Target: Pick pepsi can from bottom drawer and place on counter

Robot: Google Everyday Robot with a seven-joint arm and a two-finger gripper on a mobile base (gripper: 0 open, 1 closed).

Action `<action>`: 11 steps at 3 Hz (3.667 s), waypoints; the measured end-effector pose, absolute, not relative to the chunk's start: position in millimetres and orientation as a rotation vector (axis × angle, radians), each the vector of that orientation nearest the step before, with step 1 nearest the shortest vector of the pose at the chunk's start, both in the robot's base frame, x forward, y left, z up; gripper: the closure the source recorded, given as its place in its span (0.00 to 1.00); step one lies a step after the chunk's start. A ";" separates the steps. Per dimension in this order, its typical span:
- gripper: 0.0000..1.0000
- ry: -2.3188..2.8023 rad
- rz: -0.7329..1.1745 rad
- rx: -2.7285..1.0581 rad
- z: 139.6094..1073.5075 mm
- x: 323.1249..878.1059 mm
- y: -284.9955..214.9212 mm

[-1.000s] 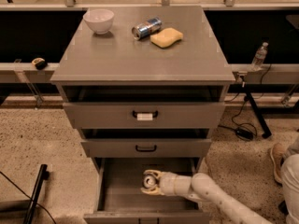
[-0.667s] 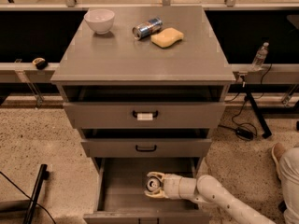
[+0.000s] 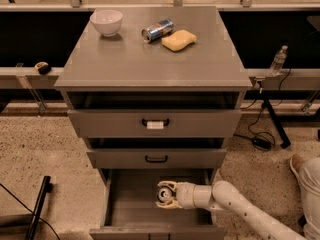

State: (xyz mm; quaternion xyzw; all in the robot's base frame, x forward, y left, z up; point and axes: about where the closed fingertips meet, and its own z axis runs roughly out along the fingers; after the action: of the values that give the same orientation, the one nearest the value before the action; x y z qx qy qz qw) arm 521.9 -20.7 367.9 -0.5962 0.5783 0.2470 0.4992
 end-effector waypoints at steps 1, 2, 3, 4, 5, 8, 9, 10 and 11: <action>1.00 1.372 0.737 -1.564 411.8 494.6 -12.7; 1.00 1.290 0.791 -1.731 513.7 459.8 -29.6; 1.00 1.286 0.788 -1.734 519.4 461.4 -28.6; 1.00 1.246 0.759 -1.767 576.0 477.6 -18.3; 1.00 1.201 0.739 -1.738 681.3 474.3 -10.0; 1.00 1.234 0.622 -1.735 786.6 465.1 -16.5; 1.00 1.313 0.523 -1.744 821.3 487.6 -20.3; 1.00 1.363 0.412 -1.657 887.5 515.0 -35.8; 1.00 1.505 0.358 -1.450 918.1 538.0 -83.2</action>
Offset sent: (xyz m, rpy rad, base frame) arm -0.0892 -0.0337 0.2365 -0.1120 0.0750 0.3758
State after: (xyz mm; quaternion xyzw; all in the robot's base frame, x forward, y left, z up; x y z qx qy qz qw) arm 538.0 -83.2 918.1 -0.5965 0.6194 0.1475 0.4887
